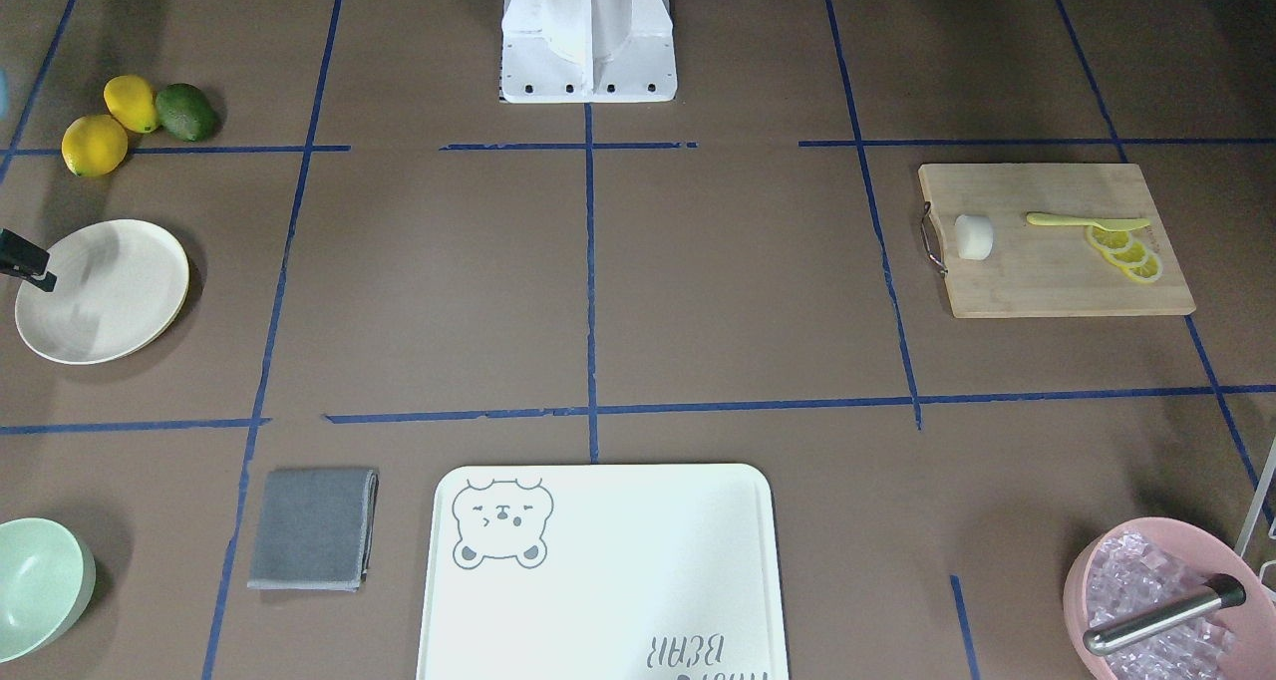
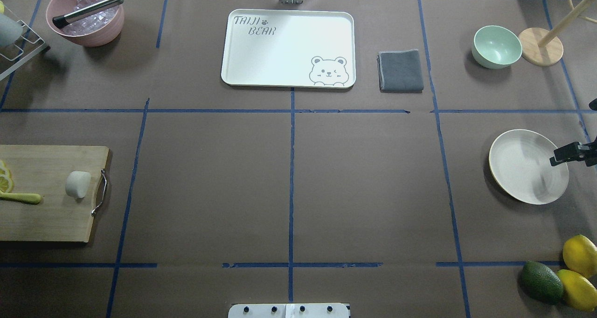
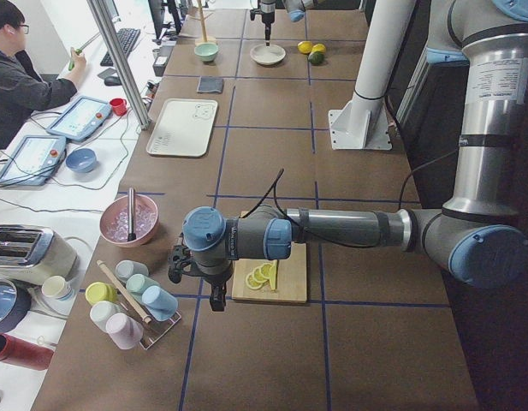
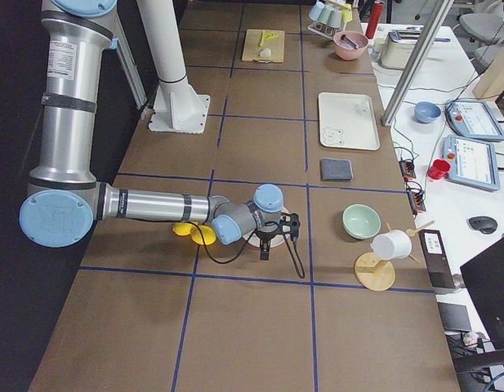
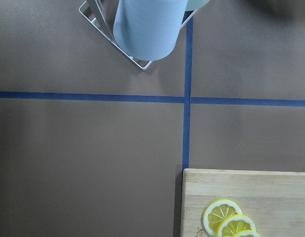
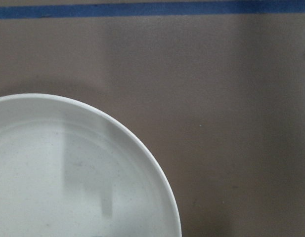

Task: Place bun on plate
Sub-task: 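Reach the right gripper to the white plate rim and grasp it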

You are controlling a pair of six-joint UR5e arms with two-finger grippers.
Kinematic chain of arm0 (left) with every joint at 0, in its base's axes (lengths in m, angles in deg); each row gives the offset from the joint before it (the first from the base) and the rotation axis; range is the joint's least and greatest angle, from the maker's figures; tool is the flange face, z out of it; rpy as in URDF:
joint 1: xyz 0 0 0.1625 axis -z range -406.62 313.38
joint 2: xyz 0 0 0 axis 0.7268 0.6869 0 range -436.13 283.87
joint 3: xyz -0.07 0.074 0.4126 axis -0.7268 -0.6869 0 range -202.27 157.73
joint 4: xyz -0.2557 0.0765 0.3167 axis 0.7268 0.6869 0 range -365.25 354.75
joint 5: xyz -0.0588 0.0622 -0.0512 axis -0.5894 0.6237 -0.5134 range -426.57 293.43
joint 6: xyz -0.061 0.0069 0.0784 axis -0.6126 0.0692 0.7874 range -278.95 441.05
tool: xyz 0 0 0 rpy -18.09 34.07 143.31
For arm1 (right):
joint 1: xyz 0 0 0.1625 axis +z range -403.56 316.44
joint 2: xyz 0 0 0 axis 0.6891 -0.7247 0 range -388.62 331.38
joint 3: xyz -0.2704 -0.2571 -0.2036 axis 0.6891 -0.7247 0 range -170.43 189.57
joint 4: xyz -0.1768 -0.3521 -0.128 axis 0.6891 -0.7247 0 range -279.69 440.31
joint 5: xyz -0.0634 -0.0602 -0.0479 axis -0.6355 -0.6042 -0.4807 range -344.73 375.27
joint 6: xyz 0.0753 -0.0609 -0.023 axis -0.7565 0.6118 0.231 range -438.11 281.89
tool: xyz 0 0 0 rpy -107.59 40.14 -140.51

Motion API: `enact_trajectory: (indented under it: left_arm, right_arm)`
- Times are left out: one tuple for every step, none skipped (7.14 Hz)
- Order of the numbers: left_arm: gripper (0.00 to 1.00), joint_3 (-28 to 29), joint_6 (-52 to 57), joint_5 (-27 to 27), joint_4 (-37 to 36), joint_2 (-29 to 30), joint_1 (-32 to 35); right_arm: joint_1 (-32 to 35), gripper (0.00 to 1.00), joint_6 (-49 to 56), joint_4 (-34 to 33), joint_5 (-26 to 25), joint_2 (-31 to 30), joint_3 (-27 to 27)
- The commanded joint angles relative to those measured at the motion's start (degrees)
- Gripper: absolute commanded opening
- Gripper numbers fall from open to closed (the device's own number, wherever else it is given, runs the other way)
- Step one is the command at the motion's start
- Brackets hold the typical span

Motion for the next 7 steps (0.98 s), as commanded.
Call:
enact_trajectory:
  left_arm:
    - [1.0, -0.04, 0.04, 0.0, 0.0, 0.0, 0.0]
    - [1.0, -0.12, 0.04, 0.0, 0.0, 0.0, 0.0]
    - [1.0, -0.12, 0.04, 0.0, 0.0, 0.0, 0.0]
    - [1.0, -0.12, 0.04, 0.0, 0.0, 0.0, 0.0]
    - [1.0, -0.12, 0.12, 0.0, 0.0, 0.0, 0.0]
    - [1.0, -0.12, 0.21, 0.0, 0.0, 0.0, 0.0]
    - [1.0, -0.12, 0.21, 0.0, 0.0, 0.0, 0.0]
  right_arm:
    - [-0.61, 0.98, -0.01, 0.24, 0.05, 0.13, -1.46]
    - [-0.61, 0.94, -0.01, 0.33, 0.13, 0.13, -1.64]
    - [-0.61, 0.83, -0.01, 0.24, 0.13, 0.13, -1.82]
    - [-0.87, 0.8, -0.01, 0.24, 0.22, 0.13, -1.9]
    - [-1.13, 0.73, -0.09, 0.33, 0.22, 0.13, -1.9]
    - [-1.22, 0.64, -0.1, 0.24, 0.31, 0.22, -1.9]
    - [-1.22, 0.42, -0.1, 0.33, 0.31, 0.22, -1.9]
